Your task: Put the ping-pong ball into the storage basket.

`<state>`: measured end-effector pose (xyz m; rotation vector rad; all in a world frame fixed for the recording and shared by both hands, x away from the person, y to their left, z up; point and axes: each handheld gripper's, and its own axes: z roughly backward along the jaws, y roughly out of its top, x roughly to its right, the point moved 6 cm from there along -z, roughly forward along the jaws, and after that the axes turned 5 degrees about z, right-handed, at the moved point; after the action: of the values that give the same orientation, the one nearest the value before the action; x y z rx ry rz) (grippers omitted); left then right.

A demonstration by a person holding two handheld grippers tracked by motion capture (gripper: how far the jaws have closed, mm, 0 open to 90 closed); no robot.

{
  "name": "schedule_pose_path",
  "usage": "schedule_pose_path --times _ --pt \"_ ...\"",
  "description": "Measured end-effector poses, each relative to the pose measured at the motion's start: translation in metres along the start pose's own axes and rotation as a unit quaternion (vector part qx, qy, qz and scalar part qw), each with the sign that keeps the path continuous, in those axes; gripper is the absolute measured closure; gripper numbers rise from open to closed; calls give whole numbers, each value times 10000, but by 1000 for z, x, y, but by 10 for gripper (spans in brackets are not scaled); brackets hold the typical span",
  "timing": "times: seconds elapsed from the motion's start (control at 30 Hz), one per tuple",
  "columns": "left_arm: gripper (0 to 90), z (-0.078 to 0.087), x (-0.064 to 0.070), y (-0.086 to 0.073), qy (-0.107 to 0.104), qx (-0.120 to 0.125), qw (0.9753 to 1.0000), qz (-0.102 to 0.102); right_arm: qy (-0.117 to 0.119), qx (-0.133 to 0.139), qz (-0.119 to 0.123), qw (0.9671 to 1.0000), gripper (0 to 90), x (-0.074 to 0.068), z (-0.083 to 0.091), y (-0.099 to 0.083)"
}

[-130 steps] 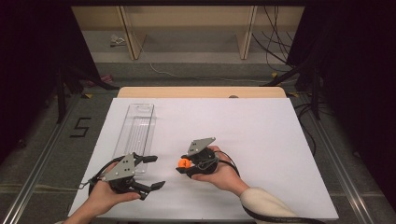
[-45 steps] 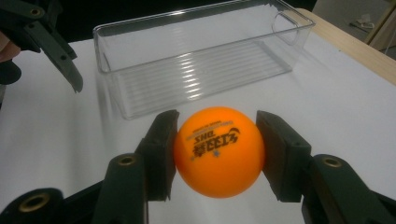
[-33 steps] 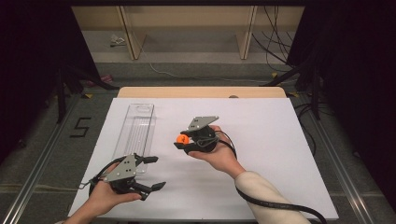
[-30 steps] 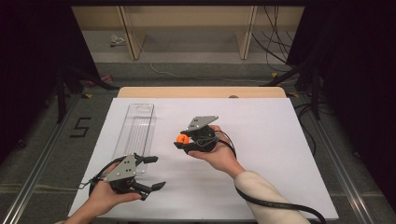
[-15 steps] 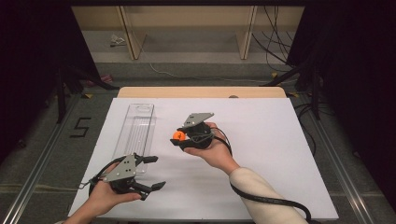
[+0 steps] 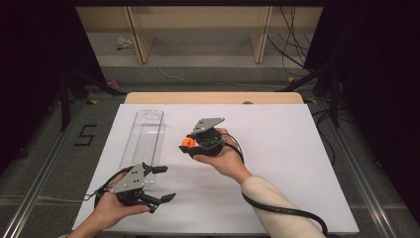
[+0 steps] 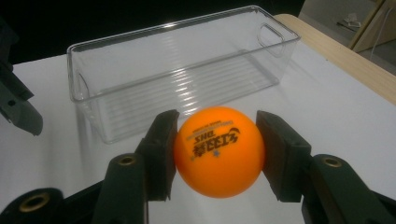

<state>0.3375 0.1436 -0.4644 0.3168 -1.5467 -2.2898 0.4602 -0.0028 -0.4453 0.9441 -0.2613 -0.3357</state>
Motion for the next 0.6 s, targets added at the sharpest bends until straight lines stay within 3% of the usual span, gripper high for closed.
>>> schedule_pose_path --times 0.6 --pt "171 -1 1 0 -26 -15 10000 -19 -32 -67 8 10000 512 5 -8 7"
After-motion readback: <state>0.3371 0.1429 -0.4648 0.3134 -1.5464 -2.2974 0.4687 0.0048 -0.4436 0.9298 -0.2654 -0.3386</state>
